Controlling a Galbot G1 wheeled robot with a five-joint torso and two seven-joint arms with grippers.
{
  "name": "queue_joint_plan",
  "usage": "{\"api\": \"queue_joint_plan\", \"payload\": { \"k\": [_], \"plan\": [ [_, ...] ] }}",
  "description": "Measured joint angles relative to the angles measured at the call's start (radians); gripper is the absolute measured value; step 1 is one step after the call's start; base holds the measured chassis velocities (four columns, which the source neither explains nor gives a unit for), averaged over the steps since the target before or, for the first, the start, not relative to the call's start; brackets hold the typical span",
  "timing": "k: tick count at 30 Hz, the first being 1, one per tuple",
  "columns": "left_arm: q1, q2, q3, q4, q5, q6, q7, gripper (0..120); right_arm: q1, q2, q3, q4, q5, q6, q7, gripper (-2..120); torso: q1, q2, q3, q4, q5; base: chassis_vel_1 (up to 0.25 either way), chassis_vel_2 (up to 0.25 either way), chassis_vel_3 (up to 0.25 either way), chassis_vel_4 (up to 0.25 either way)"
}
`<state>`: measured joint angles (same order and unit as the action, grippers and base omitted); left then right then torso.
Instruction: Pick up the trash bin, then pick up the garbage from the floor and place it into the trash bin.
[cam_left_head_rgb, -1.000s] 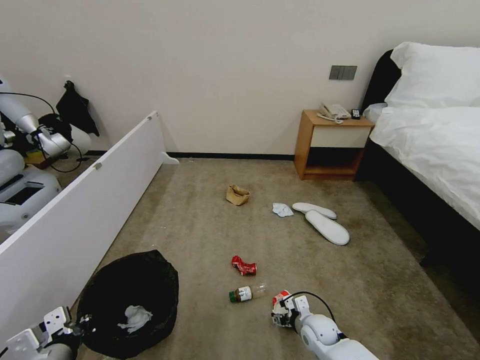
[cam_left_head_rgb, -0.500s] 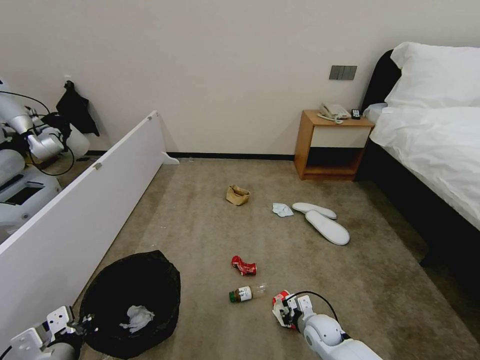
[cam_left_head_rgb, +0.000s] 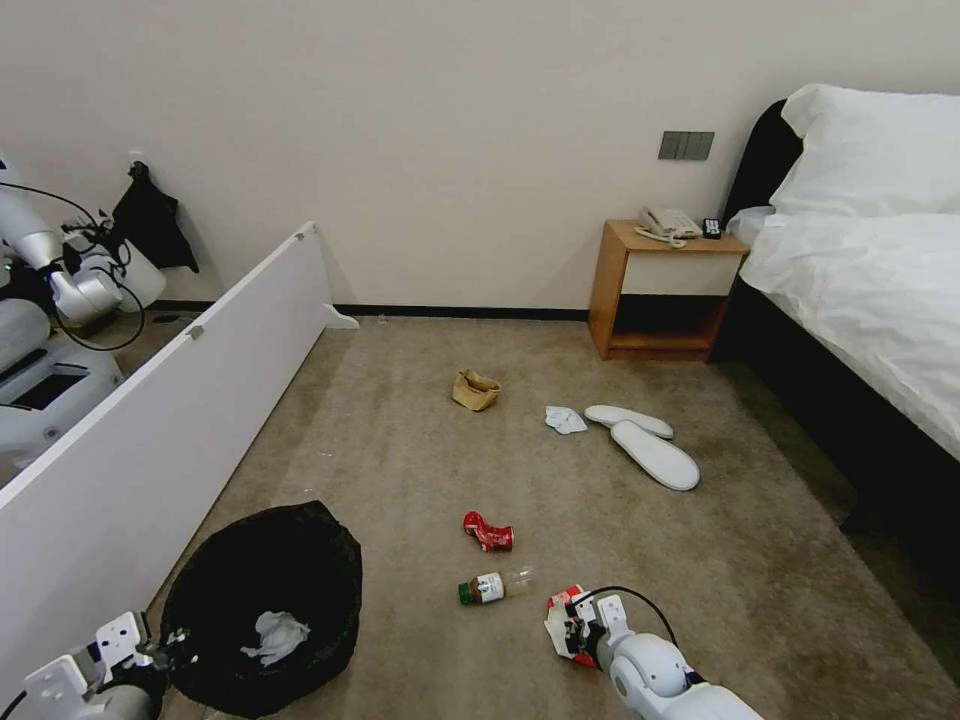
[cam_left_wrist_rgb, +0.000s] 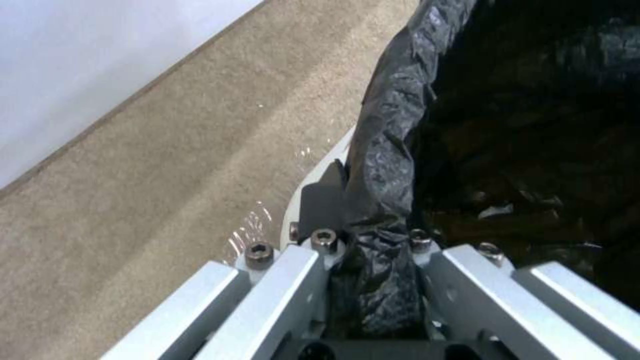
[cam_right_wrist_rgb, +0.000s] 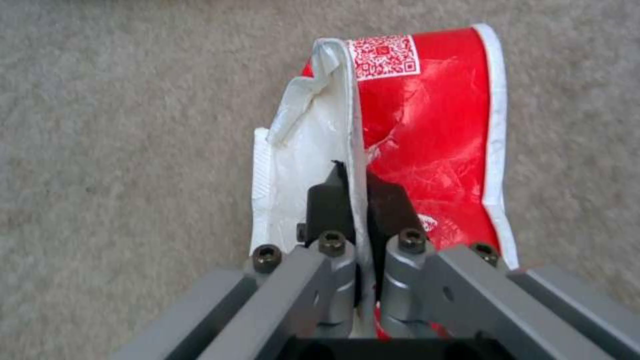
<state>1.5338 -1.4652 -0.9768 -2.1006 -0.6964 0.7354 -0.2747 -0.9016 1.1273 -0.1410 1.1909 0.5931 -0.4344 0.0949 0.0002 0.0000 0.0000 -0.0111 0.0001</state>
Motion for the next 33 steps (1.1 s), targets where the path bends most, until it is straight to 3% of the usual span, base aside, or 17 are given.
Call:
{"api": "queue_joint_plan", "payload": {
  "k": [14,19,29,33],
  "plan": [
    [-0.005,0.009,0.003,-0.019,-0.035,0.000,-0.020,2,-0.022,-0.151,0.060,0.265,0.079,0.041,0.039,0,0.000,0.000,0.000,0.0000,0.0001,0.000,0.000,0.000,0.000],
    [-0.009,0.021,-0.007,-0.035,-0.063,0.000,-0.032,2,-0.020,-0.214,0.114,0.449,0.108,0.037,0.061,0,0.000,0.000,0.000,0.0001,-0.0003,0.000,0.000,0.000,0.000],
    [-0.009,0.029,-0.007,-0.055,-0.085,0.000,-0.041,2,0.002,-0.257,0.168,0.679,0.205,0.027,0.101,0,0.000,0.000,0.000,-0.0001,-0.0002,0.000,0.000,0.000,0.000],
    [-0.003,0.030,0.001,-0.070,-0.093,0.000,-0.043,2,0.083,-0.257,0.136,0.821,0.314,0.025,0.127,0,0.000,0.000,0.000,-0.0005,-0.0005,0.000,0.000,0.000,0.000]
  ]
}}
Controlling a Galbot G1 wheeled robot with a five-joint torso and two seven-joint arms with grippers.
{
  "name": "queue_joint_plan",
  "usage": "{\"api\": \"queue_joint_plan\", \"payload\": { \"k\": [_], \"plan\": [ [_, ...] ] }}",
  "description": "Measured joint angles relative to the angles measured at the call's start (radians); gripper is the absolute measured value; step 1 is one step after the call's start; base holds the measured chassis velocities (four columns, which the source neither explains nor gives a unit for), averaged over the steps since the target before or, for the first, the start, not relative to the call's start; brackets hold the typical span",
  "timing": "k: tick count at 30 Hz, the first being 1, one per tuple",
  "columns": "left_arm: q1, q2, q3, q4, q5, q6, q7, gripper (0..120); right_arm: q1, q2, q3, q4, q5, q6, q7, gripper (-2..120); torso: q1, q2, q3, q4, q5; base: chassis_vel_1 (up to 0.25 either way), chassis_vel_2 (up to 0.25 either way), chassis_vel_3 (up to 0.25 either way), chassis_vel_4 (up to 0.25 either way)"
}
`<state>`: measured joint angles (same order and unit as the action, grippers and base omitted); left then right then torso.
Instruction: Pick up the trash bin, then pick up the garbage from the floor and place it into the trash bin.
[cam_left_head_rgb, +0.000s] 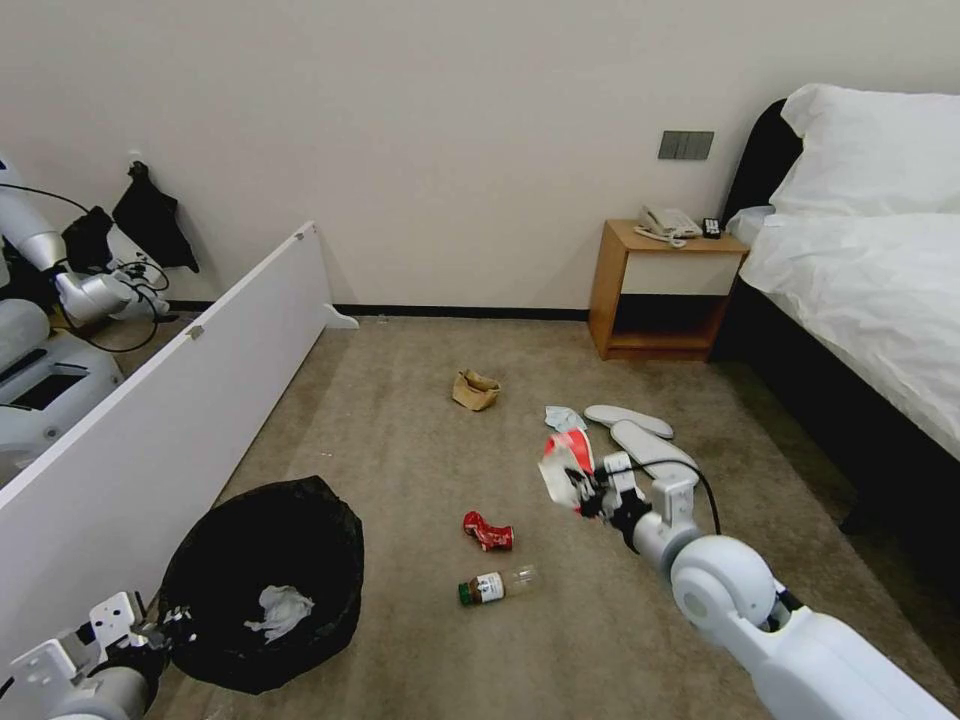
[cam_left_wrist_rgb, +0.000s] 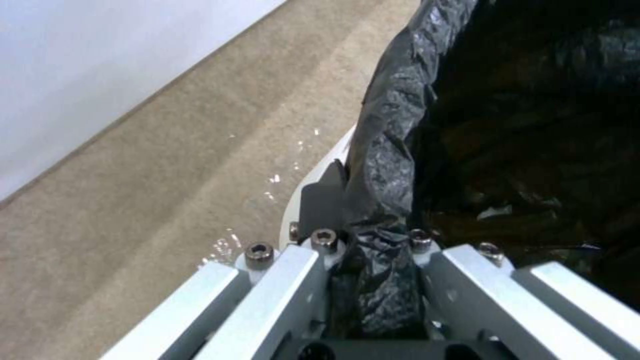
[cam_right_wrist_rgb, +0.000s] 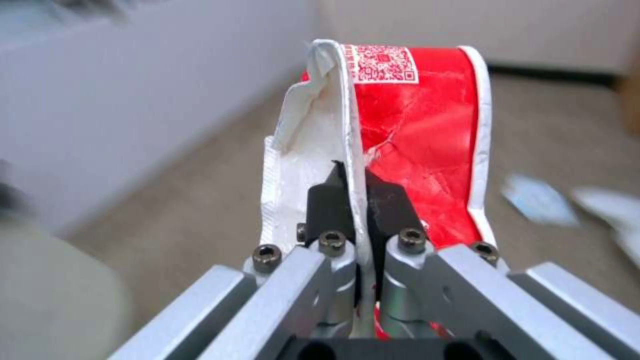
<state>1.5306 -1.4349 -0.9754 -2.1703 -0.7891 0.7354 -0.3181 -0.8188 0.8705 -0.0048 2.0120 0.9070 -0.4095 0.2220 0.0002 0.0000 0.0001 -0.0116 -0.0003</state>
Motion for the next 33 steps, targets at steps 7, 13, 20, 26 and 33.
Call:
{"api": "queue_joint_plan", "payload": {
  "k": [7,13,20,26,33],
  "plan": [
    [-0.001,0.007,0.010,-0.011,-0.004,0.000,-0.004,2,0.232,0.074,-0.179,0.097,0.158,0.016,0.061,0,0.000,0.000,0.000,0.0008,0.0000,0.000,0.000,0.000,0.000],
    [0.000,0.014,0.016,-0.014,-0.011,0.000,-0.005,2,0.372,0.152,-0.315,0.074,0.277,0.043,0.073,0,0.000,0.000,0.000,0.0005,0.0001,0.000,0.000,0.000,0.000],
    [-0.008,0.021,0.025,-0.012,-0.014,0.000,-0.007,2,0.480,0.257,-0.441,0.037,0.374,0.051,0.105,0,0.000,0.000,0.000,0.0004,0.0001,0.000,0.000,0.000,0.000],
    [-0.012,0.030,0.025,-0.011,-0.029,0.000,-0.012,2,0.536,0.331,-0.522,0.008,0.414,0.038,0.139,0,0.000,0.000,0.000,0.0007,0.0000,0.000,0.000,0.000,0.000],
    [-0.016,0.044,0.022,-0.016,-0.047,0.000,-0.017,2,0.578,0.401,-0.613,-0.024,0.477,-0.005,0.205,0,0.000,0.000,0.000,0.0006,0.0001,0.000,0.000,0.000,0.000]
  ]
}}
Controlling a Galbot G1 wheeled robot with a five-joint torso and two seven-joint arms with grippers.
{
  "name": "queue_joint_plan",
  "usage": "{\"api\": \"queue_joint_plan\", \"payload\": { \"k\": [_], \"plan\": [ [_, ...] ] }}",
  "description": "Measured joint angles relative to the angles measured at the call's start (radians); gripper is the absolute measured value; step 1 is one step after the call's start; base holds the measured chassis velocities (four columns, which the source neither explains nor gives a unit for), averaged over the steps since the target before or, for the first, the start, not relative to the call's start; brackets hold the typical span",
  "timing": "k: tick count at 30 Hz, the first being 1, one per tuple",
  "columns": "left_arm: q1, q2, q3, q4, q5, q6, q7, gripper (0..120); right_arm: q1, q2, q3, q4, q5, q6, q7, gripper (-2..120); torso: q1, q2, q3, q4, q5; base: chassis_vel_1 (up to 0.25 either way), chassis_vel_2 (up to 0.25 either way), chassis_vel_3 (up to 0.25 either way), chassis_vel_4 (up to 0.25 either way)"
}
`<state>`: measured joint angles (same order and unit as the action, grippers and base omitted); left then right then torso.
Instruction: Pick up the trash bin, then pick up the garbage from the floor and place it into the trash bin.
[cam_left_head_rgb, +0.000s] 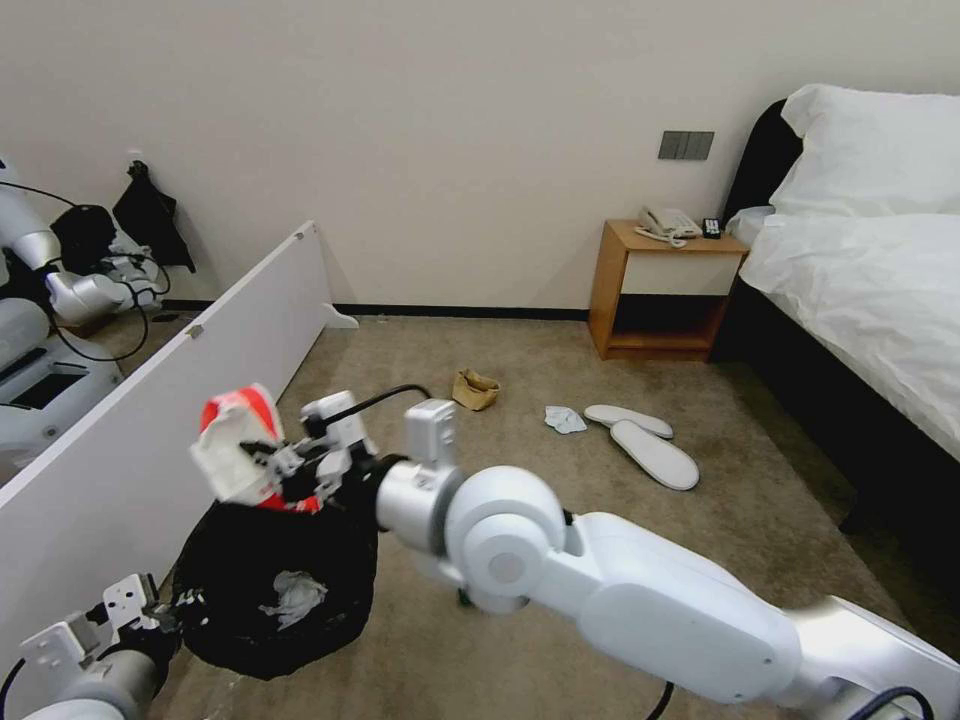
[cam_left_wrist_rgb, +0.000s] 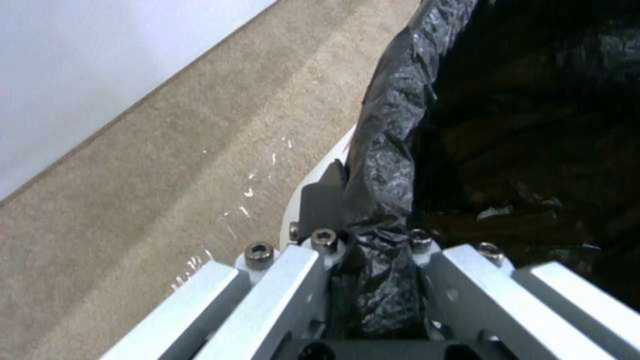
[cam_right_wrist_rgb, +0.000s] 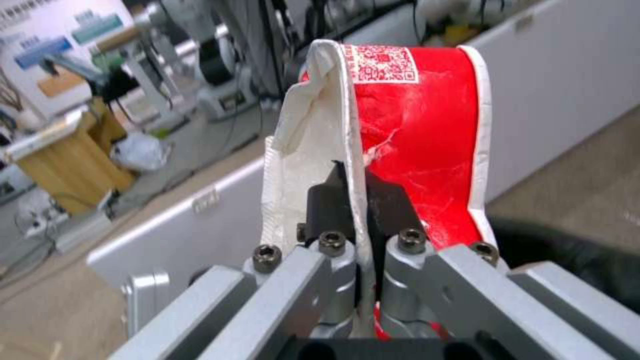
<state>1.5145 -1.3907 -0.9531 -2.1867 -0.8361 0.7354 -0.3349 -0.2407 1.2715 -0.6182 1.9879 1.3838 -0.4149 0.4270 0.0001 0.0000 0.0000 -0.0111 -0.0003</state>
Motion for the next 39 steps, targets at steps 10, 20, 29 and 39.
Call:
{"api": "queue_joint_plan", "payload": {
  "k": [10,20,29,39],
  "plan": [
    [0.001,0.014,-0.002,-0.010,-0.013,0.000,-0.002,2,-0.014,0.015,-0.082,-0.063,-0.004,-0.037,0.029,0,0.000,0.000,0.000,-0.0001,0.0001,0.000,0.000,0.000,0.000],
    [0.004,0.015,-0.002,-0.015,-0.014,0.000,-0.003,2,-0.035,0.013,-0.104,-0.090,-0.025,-0.049,0.030,0,0.000,0.000,0.000,-0.0001,0.0002,0.000,0.000,0.000,0.000],
    [0.007,0.012,-0.003,-0.018,-0.014,0.000,-0.003,2,-0.058,0.008,-0.109,-0.092,-0.046,-0.049,0.029,0,0.000,0.000,0.000,-0.0001,0.0003,0.000,0.000,0.000,0.000],
    [0.010,0.008,-0.001,-0.017,-0.011,0.000,-0.002,2,-0.073,-0.008,-0.108,-0.079,-0.072,-0.054,0.025,10,0.000,0.000,0.000,-0.0001,0.0003,0.000,0.000,0.000,0.000]
  ]
}}
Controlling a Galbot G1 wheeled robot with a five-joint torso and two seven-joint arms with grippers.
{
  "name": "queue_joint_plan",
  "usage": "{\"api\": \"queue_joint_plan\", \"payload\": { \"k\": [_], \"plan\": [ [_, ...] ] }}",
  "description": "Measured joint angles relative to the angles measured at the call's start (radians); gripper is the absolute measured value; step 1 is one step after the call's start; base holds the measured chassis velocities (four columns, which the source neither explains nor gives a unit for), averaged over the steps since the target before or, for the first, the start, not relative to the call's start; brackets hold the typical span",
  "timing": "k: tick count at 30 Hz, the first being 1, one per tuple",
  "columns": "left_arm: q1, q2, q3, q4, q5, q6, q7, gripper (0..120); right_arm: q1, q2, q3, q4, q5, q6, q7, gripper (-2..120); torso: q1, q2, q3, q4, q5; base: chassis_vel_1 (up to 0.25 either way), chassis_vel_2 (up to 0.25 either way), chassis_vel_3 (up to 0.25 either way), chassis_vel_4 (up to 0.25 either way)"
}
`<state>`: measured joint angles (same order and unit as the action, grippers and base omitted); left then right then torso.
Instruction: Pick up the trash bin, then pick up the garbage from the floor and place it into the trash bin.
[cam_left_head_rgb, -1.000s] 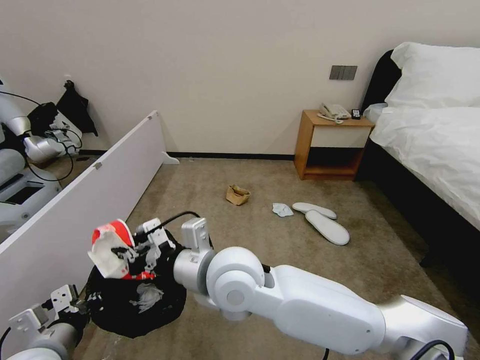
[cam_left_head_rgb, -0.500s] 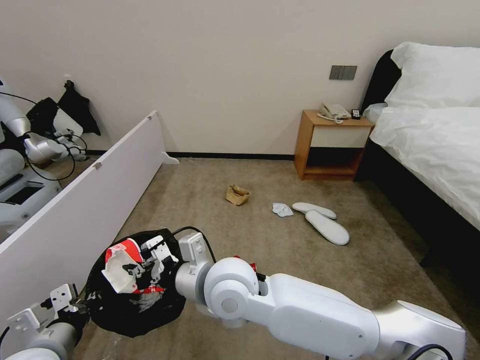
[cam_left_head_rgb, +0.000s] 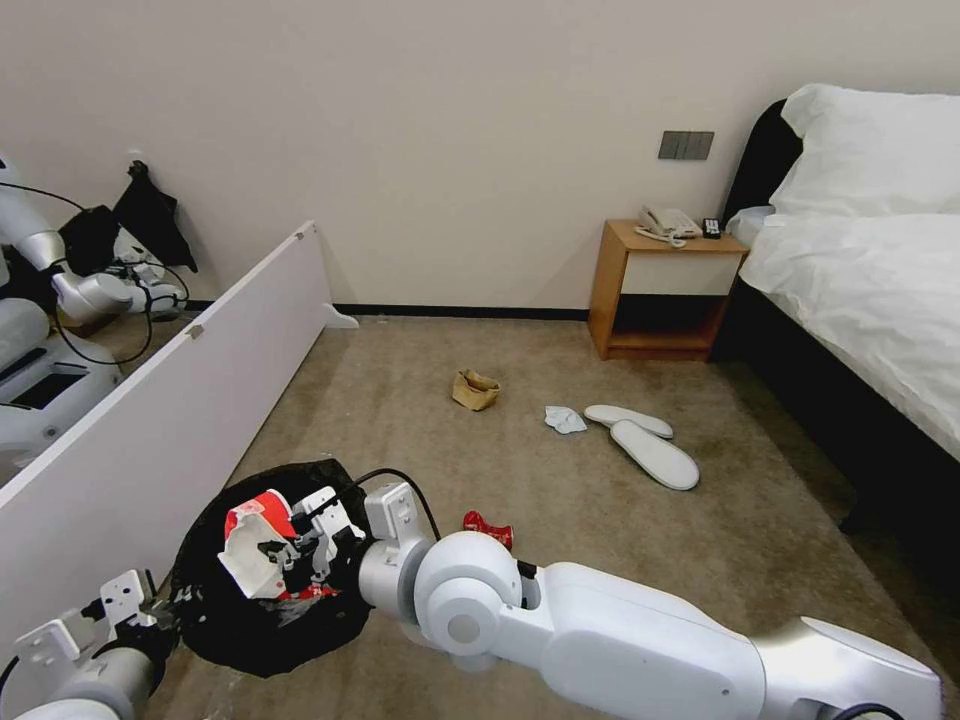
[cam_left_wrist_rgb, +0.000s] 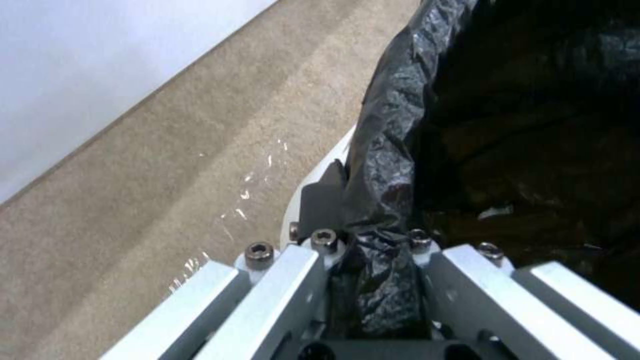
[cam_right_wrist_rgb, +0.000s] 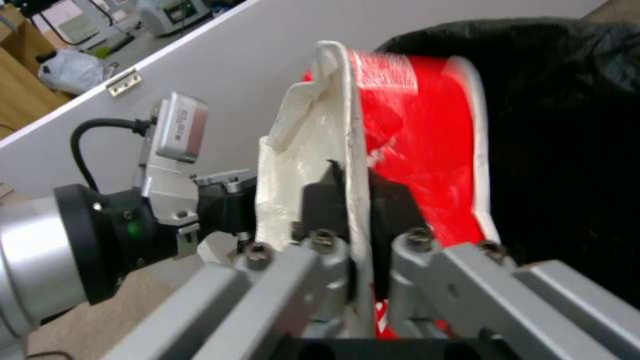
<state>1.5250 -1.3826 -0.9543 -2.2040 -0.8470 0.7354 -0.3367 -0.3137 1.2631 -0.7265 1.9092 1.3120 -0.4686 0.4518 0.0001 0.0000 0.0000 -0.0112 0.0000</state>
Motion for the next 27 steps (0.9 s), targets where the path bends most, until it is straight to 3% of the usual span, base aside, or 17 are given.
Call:
{"api": "queue_joint_plan", "payload": {
  "k": [5,12,19,24,27],
  "plan": [
    [-0.001,-0.003,0.004,0.010,0.005,0.000,0.001,2,0.000,-0.012,0.015,0.016,0.000,-0.013,0.002,33,0.000,0.000,0.000,0.0001,0.0000,0.000,0.000,0.000,0.000],
    [-0.002,-0.005,0.007,0.014,0.008,0.000,0.002,2,0.001,-0.015,0.020,0.018,-0.003,-0.015,0.002,53,0.000,0.000,0.000,0.0000,0.0000,0.000,0.000,0.000,0.000],
    [-0.003,-0.005,0.008,0.029,0.015,0.000,0.004,2,0.004,-0.015,0.039,0.024,-0.009,-0.015,0.000,85,0.000,0.000,0.000,0.0001,0.0000,0.000,0.000,0.000,0.000],
    [-0.007,-0.004,0.010,0.036,0.018,0.000,0.004,2,0.018,-0.018,0.067,0.041,-0.008,-0.016,0.000,98,0.000,0.000,0.000,0.0000,0.0000,0.000,0.000,0.000,0.000],
    [-0.009,-0.003,0.011,0.041,0.019,0.000,0.004,2,0.029,-0.022,0.095,0.058,-0.004,-0.020,0.000,99,0.000,0.000,0.000,0.0000,0.0000,0.000,0.000,0.000,0.000]
  ]
}}
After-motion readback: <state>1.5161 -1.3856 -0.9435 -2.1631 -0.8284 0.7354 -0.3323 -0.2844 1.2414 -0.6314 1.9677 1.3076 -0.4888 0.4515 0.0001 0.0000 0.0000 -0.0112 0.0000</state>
